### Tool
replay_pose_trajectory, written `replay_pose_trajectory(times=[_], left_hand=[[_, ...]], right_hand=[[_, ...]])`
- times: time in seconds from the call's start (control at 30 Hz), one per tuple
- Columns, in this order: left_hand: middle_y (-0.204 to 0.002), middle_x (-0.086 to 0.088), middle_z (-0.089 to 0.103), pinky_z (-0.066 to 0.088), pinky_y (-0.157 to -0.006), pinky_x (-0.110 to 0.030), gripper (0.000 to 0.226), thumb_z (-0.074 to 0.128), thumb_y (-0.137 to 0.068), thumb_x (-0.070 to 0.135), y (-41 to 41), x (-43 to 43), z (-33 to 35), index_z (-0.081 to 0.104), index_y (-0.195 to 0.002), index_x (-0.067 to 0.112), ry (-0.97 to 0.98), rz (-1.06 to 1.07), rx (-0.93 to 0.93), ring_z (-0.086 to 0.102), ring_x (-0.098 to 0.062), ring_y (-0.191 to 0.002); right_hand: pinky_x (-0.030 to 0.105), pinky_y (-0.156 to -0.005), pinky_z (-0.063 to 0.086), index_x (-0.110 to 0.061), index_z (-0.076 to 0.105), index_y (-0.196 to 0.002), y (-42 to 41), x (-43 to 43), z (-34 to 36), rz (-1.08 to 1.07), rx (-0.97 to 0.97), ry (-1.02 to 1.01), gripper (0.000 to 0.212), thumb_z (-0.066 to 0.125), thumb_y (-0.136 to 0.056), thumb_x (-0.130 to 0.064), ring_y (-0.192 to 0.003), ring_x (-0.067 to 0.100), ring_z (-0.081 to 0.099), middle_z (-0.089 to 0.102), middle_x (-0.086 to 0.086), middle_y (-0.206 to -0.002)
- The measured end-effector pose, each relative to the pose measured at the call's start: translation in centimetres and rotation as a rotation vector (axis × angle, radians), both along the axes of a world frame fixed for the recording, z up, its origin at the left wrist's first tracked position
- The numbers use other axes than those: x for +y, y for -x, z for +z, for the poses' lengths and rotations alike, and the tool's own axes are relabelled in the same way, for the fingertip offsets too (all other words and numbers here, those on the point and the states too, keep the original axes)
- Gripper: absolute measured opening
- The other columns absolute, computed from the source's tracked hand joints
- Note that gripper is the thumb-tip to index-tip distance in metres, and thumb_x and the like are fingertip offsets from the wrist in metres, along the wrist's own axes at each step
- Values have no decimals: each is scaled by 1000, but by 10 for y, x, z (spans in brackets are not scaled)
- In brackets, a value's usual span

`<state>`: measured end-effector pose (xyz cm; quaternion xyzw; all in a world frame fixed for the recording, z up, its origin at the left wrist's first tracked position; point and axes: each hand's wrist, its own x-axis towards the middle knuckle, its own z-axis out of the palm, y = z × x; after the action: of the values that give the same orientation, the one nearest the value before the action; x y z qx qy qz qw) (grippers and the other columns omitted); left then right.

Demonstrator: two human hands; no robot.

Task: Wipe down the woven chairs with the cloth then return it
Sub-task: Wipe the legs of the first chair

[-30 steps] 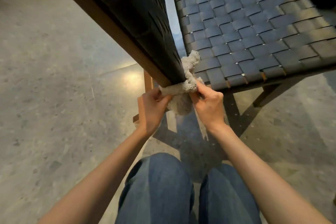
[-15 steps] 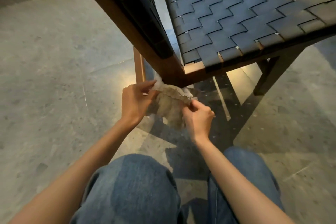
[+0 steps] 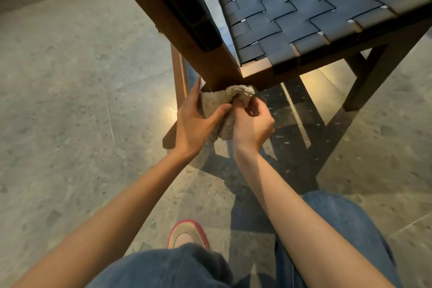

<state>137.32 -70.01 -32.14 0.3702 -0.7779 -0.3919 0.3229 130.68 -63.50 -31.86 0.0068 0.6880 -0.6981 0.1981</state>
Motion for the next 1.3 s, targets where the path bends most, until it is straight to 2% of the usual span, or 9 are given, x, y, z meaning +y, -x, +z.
replay_pose_trajectory(times=[0.13,0.3,0.43,0.57,0.7,0.83,1.0,1.13,1.3], left_hand=[[-137,-2,52,42,-103,-26,71,68,-85,34,8,-21,-3,35,-144,15,12,32,-94,53,-15,-122],[-110,12,46,43,-85,-4,57,80,-75,21,7,-30,-10,48,-118,3,66,148,75,48,16,-97],[-98,4,55,50,-80,-12,26,76,-79,14,5,-19,-13,63,-99,6,151,213,102,54,4,-86],[-106,-8,67,54,-83,-26,28,71,-82,14,-3,-15,-18,70,-109,8,237,217,53,61,-11,-92],[-113,-12,68,52,-90,-27,36,63,-89,14,-12,-20,-33,61,-123,7,281,132,-63,65,-20,-97],[-120,11,62,48,-97,-23,32,59,-92,15,-42,-34,-57,61,-124,18,142,39,-41,59,-5,-110],[-113,42,49,41,-91,-7,42,58,-93,13,-71,-46,-83,51,-124,40,83,19,-108,50,19,-106],[-111,38,54,40,-88,-4,33,53,-96,17,-91,-53,-103,55,-119,40,-23,13,-158,53,16,-105],[-116,17,59,39,-89,-3,35,55,-94,14,-103,-59,-119,52,-124,33,-91,54,-222,54,1,-109]], right_hand=[[33,-90,53,-36,58,-92,10,-6,-3,-40,-84,41,26,76,-79,-23,-92,6,63,66,-11,-96],[24,-83,52,-28,52,-109,8,-19,-17,-20,-233,125,33,72,-84,-23,-90,5,60,62,-5,-108],[31,-91,49,-7,55,-119,0,-27,-27,110,-127,8,28,56,-95,-22,-107,21,60,62,4,-107],[29,-87,45,-6,50,-125,-6,-33,-30,263,-48,-22,33,44,-100,-26,-102,18,56,57,2,-107],[27,-73,46,-28,49,-94,-17,-39,-40,472,-48,-9,21,30,-104,-31,-81,3,53,51,-13,-85],[26,-95,33,-24,33,-139,-35,-49,-64,615,-113,-94,39,29,-103,-38,-113,10,45,46,-7,-121],[39,-104,41,-14,38,-139,-56,-72,-91,630,-231,-242,38,32,-103,-24,-121,27,50,52,10,-134],[31,-90,39,-1,50,-127,-58,-71,-112,871,-176,-408,38,28,-104,-21,-117,27,51,54,16,-127],[31,-93,35,-4,49,-128,-60,-73,-123,1011,-171,-461,37,31,-104,-26,-123,27,47,52,13,-128]])
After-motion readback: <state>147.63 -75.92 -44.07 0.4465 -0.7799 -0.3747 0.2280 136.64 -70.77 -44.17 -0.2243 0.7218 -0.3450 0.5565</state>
